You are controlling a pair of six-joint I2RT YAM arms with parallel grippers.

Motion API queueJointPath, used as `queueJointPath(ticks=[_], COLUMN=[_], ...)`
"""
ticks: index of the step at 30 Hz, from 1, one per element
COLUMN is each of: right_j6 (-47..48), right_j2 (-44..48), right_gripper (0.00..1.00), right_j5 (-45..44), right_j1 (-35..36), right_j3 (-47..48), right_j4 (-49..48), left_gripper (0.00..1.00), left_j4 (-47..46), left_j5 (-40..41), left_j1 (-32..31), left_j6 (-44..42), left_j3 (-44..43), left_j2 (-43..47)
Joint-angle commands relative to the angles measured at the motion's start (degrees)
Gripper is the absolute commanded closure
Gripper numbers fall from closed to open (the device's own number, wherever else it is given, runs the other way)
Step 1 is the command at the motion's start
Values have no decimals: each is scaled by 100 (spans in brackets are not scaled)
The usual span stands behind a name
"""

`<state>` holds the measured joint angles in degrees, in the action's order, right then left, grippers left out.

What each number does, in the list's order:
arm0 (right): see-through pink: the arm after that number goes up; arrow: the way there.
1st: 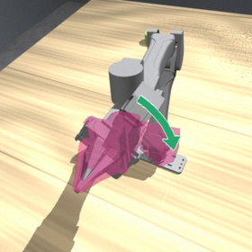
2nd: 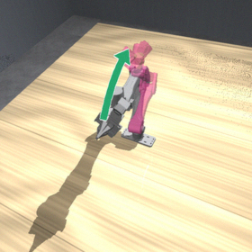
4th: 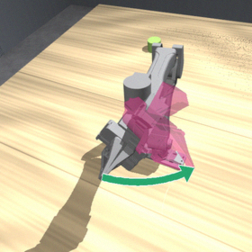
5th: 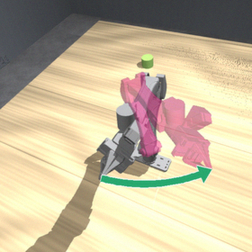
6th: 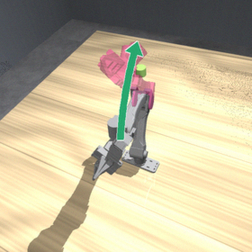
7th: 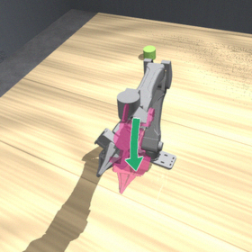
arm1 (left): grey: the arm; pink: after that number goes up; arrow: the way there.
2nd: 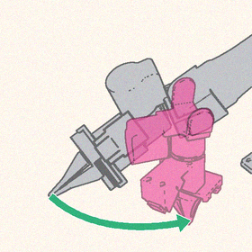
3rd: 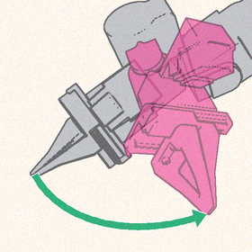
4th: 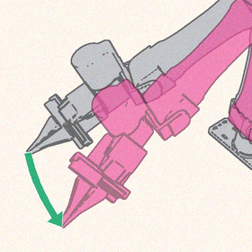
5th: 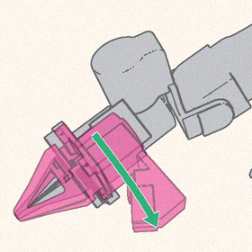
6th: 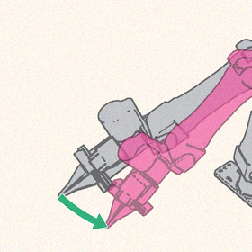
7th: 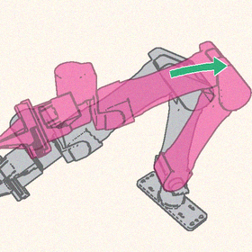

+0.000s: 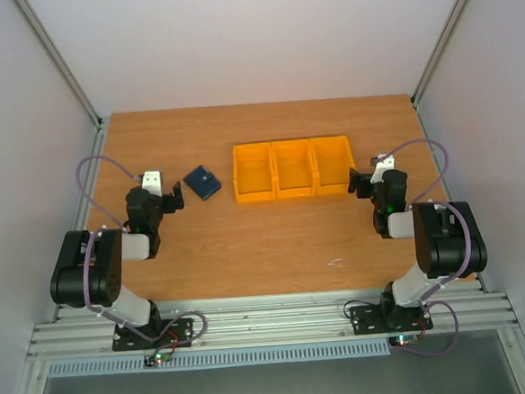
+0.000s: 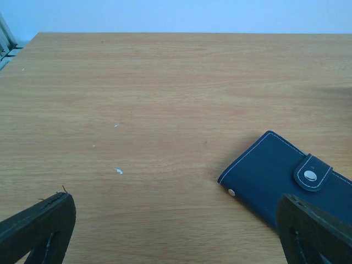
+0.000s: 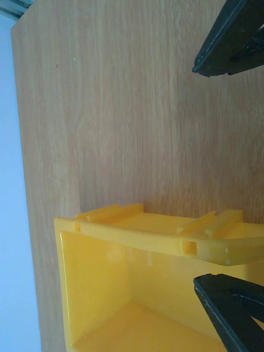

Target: Take the credit cards out of the card holder

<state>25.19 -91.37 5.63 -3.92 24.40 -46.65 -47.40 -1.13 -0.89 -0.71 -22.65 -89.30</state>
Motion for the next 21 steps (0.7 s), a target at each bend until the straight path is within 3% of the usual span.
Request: queueJointPath(ticks=[1, 8, 12, 15, 18, 21], right_j6=[72, 70, 56, -149, -399, -498], right_j2=[26, 25, 43, 596, 1619, 2306], right_gripper=[1, 1, 1, 1, 2, 2], right_j5=[11, 9, -7, -486, -1068, -472], right_j1=[17, 14, 14, 14, -22, -87], right_j3=[-6, -6, -16, 103, 209, 550], right_j4=[-63, -59, -99, 559, 1336, 1831], left_gripper=[1, 1, 1, 1, 1, 1], left_j4=[-376, -333, -387, -335, 735, 2986], left_j5=[-3, -59, -759, -581, -477, -770], left_j1=[1, 1, 1, 1, 1, 9], left_j6=[-91, -96, -341, -311, -242, 111], left_j3=[-35, -29, 38, 177, -116, -1071], left_j2=[2, 33, 202, 586, 1312, 1918])
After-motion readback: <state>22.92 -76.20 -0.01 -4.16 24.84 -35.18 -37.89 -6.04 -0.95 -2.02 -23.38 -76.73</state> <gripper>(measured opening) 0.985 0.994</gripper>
